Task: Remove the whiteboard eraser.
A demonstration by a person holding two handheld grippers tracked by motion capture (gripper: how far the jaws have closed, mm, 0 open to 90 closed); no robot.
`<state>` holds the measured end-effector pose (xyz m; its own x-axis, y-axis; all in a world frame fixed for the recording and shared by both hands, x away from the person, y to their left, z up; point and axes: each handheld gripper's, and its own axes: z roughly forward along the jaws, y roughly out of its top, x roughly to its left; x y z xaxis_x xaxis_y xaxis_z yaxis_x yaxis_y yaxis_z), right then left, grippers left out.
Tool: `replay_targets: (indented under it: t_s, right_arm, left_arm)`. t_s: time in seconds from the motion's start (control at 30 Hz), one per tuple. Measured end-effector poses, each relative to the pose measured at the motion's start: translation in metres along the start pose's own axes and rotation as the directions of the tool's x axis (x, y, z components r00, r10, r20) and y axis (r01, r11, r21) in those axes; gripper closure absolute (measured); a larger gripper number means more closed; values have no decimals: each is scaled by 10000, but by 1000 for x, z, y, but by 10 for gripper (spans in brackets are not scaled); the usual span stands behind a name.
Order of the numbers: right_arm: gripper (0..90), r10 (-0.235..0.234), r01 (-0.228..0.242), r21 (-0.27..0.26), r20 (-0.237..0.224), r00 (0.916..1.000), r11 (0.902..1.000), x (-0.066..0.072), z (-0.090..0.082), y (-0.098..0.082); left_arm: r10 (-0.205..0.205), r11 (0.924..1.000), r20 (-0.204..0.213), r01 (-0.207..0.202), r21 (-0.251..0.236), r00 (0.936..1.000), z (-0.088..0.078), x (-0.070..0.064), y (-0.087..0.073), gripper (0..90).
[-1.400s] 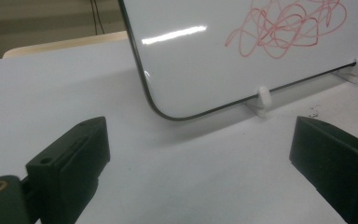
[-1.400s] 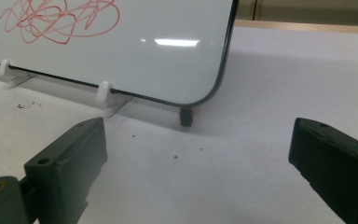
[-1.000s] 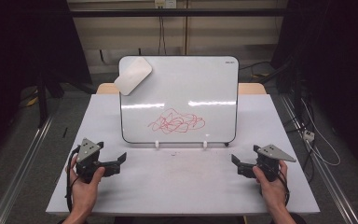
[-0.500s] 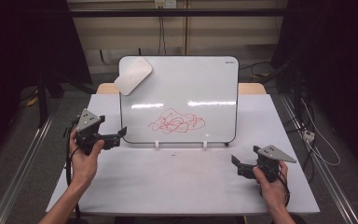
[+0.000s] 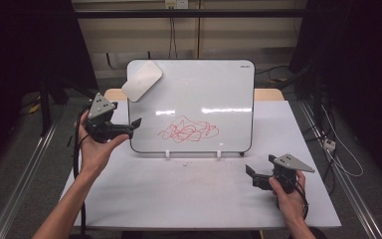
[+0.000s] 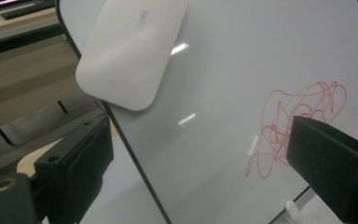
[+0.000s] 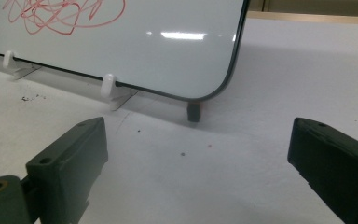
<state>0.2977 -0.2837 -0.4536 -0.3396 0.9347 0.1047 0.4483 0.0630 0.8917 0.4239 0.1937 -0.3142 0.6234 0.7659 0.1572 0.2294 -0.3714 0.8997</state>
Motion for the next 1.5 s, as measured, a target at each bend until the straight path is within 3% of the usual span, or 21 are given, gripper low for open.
replay_targets:
  t_s: [0.2, 0.27, 0.37, 0.57, 0.67, 0.73, 0.77, 0.9, 1.13, 1.3, 1.43, 1.5]
  right_arm:
    - [50, -7, 7, -50, -58, 10000, 10000, 4, 2, 3]
    - [50, 4, -4, -9, -121, 9999, 10000, 6, 2, 3]
    - [49, -96, 96, -52, -114, 9999, 9999, 8, 3, 3]
    - [48, -121, 122, 56, -137, 9998, 9999, 6, 4, 2]
    - [45, -131, 132, 118, -143, 9998, 9998, 6, 4, 2]
    - [45, -143, 145, 144, -134, 9998, 9998, 5, 3, 1]
    - [45, -124, 125, 128, -121, 9998, 9998, 4, 3, 1]
    - [46, -129, 131, 76, -141, 9998, 9999, 3, 1, 0]
    - [47, -105, 106, 39, -148, 9998, 9999, 3, 0, 0]
    - [48, -180, 182, 53, -245, 9995, 9998, 5, 1, 1]
    - [49, -167, 169, 59, -252, 9995, 9998, 5, 2, 1]
    - [49, -159, 161, 83, -250, 9996, 9998, 5, 2, 1]
  left_arm:
    - [-108, 9993, 129, 112, -345, 9999, 13, 16, 11, 87]
    - [-223, 9989, -135, 217, -421, 9997, 17, 20, 15, 99]
    - [-98, 9993, -63, 96, -348, 9999, 22, 25, 21, 140]
    - [339, 9991, -338, -347, -233, 9989, 30, 26, 38, 133]
    - [1051, 9944, -461, -1047, 111, 9934, 34, 22, 45, 122]
    - [1383, 9903, -513, -1373, 221, 9891, 38, 21, 48, 49]
    - [1402, 9900, -572, -1392, 217, 9885, 41, 21, 49, 61]
    - [1994, 9797, -892, -1969, 366, 9758, 48, 20, 54, 105]
    - [2333, 9716, -971, -2280, 631, 9675, 62, 20, 58, 169]
    - [2433, 9686, -974, -2364, 766, 9651, 70, 19, 58, 212]
    - [2657, 9615, -1160, -2542, 1047, 9571, 76, 18, 59, 238]
    - [2473, 9666, -1295, -2353, 1016, 9602, 80, 19, 60, 248]
